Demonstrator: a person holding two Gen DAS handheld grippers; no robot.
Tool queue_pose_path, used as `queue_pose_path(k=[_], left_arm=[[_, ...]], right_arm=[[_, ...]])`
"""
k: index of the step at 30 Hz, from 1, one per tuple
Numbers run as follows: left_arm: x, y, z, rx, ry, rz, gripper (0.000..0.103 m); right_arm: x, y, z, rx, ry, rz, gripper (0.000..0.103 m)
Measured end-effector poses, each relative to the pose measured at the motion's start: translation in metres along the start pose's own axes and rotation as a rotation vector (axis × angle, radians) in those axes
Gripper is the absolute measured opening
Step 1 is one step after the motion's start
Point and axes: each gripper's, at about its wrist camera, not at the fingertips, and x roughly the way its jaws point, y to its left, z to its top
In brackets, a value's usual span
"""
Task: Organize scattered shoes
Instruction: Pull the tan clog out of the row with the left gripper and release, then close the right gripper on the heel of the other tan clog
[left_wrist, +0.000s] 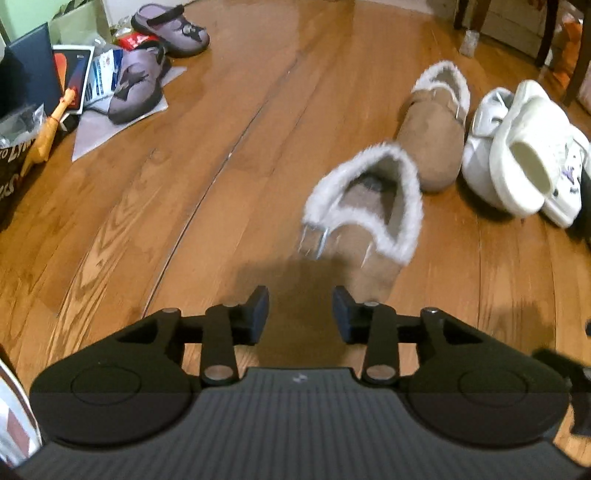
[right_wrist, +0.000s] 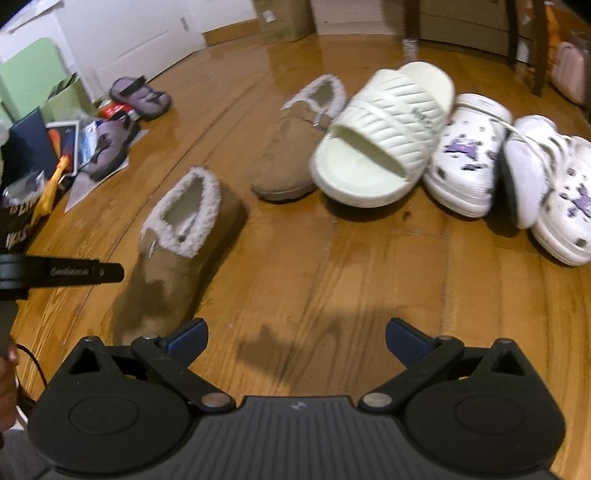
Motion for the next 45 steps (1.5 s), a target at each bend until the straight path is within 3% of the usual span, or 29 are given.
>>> queue_pose_path(k=[5,9,14,19,24,28,31,38,40,41,42,44,45], left_arm=[[-0.004,0.004,-0.007,0.047,0.019,-0.025,0.058],[-0.007,0.008,-0.013,0.084,0.034,-0.044,0.083],[-0.009,0.017,-0.015,0.075,0.048,-0.067,0.094],[0.001,0.023,-0.018,0.073,0.083,-0.049,0.095],[0.006,0.04,-0.02,0.019,0.094,-0.04,0.095],[0.006,0.053,-0.02,-0.025,0.085,-0.075,0.095],[0.003,0.054,-0.019,-0.041,0.073,-0.085,0.095],[0.003,0.045,-0.019,-0.001,0.066,-0.069,0.095],[0.006,0.042,-0.018,0.029,0.067,-0.052,0.097],[0.008,0.042,-0.018,0.037,0.071,-0.039,0.097],[0.011,0.043,-0.018,0.035,0.082,-0.021,0.097],[0.012,0.044,-0.019,0.034,0.089,-0.011,0.097],[0.011,0.045,-0.019,0.034,0.088,-0.016,0.097]], right_arm=[[0.013,0.03,0.011,-0.119,-0.015,-0.001,0.102],[0.013,0.052,0.027,-0.251,-0.051,0.005,0.097],[0.01,0.067,0.048,-0.332,-0.081,0.068,0.097],[0.026,0.083,0.082,-0.376,-0.008,0.092,0.097],[0.051,0.112,0.123,-0.526,0.101,-0.009,0.097],[0.069,0.136,0.138,-0.678,0.178,-0.075,0.097],[0.085,0.143,0.143,-0.71,0.185,-0.108,0.097],[0.126,0.121,0.145,-0.578,0.079,-0.194,0.091],[0.134,0.115,0.141,-0.576,-0.008,-0.23,0.083],[0.138,0.114,0.139,-0.588,-0.01,-0.227,0.077],[0.141,0.112,0.135,-0.602,0.0,-0.224,0.054],[0.143,0.107,0.125,-0.616,0.058,-0.205,0.029],[0.14,0.107,0.121,-0.628,0.064,-0.183,0.01]])
